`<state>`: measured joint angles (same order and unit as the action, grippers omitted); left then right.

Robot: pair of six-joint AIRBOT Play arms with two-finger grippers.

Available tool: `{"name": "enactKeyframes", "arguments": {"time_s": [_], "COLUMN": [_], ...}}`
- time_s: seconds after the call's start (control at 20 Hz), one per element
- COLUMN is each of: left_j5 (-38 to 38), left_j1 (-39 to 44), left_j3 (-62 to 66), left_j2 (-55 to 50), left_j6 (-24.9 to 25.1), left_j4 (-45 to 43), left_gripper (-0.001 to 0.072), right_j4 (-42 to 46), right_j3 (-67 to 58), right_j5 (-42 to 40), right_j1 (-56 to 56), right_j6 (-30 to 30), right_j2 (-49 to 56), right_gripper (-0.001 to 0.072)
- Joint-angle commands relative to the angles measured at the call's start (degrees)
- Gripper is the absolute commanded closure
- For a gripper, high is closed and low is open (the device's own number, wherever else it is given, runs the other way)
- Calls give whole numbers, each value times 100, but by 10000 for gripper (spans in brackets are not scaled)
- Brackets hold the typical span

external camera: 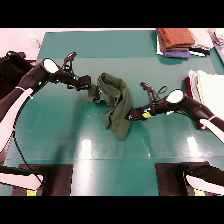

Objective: Fold the shirts.

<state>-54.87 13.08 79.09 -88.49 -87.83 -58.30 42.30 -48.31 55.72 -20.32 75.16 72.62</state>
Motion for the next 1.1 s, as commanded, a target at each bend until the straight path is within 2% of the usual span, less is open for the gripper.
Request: {"name": "enactKeyframes", "arguments": {"time_s": [0.0,0.05,0.1,0.25,0.5,0.85,1.05], "left_j5": [-70,-81,-81,11,321,638,376], "left_j1": [-2,-2,-2,-140,-857,-979,-977], "left_j3": [7,9,9,24,166,557,1305], "left_j2": [4,9,24,337,1729,3576,4295], "left_j6": [2,4,7,4,133,479,584], "left_j4": [0,-2,-2,-107,-155,-214,-214], "left_gripper": [684,684,684,684,684,684,684], "right_j4": [-179,-160,-162,52,1727,1803,2430], "right_j3": [-249,-328,-389,-564,-1521,-3077,-3908], "right_j5": [-227,-243,-286,-258,494,1010,1659], "right_j1": [-162,-160,-96,341,1690,2798,3121], "right_j6": [-267,-341,-367,-358,4,-131,-127], "right_j2": [295,293,251,-210,-1517,-2612,-3018], "right_gripper": [532,666,692,693,693,694,694]}}
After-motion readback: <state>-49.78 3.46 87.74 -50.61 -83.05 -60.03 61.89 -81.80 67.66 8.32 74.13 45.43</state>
